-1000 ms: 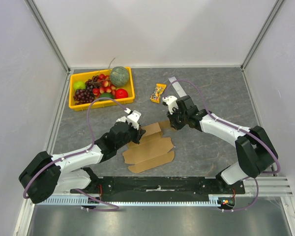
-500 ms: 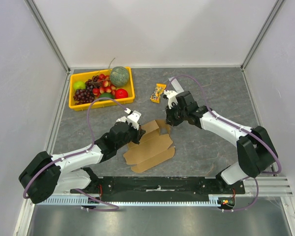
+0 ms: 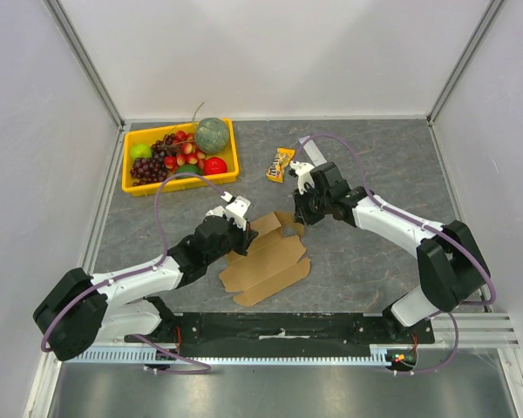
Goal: Fold the paper box
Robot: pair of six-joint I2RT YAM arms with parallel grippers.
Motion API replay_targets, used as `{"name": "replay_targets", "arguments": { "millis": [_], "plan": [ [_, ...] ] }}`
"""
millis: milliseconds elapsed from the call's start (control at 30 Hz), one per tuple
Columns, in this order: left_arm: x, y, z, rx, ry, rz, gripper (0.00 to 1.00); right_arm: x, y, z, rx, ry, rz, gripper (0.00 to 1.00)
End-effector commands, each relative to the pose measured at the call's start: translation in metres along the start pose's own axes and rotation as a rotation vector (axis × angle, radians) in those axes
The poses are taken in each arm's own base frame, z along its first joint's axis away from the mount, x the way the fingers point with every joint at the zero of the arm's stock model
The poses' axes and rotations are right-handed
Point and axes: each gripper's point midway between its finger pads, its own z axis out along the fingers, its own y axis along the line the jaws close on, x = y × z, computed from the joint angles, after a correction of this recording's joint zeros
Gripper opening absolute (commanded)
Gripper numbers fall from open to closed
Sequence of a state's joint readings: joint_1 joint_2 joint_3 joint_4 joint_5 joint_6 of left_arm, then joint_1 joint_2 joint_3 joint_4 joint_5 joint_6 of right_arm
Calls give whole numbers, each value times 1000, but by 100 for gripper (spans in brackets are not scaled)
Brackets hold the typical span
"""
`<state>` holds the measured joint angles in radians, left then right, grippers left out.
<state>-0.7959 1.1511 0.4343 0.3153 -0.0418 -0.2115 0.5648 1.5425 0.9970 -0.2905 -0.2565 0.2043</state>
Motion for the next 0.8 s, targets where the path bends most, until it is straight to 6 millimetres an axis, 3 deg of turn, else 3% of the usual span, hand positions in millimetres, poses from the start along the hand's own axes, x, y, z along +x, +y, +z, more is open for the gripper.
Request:
{"name": "replay_targets", "arguments": {
  "millis": [0, 200, 333, 633, 767],
  "plan": [
    [2, -2, -3, 13, 3, -27, 2, -4, -5, -4, 30, 7, -33, 22],
    [2, -3, -3, 16, 3, -30, 2, 7, -10, -8, 58, 26, -34, 23],
    [1, -3, -3, 17, 0, -31, 2, 10, -12, -6, 66, 36, -34, 17],
    [-5, -4, -5, 17, -15, -31, 3, -7, -10, -11, 65, -5, -34, 3],
    [-11, -4, -7, 16, -27, -30, 8, -16, -8, -14, 64, -14, -45, 2]
  ]
}}
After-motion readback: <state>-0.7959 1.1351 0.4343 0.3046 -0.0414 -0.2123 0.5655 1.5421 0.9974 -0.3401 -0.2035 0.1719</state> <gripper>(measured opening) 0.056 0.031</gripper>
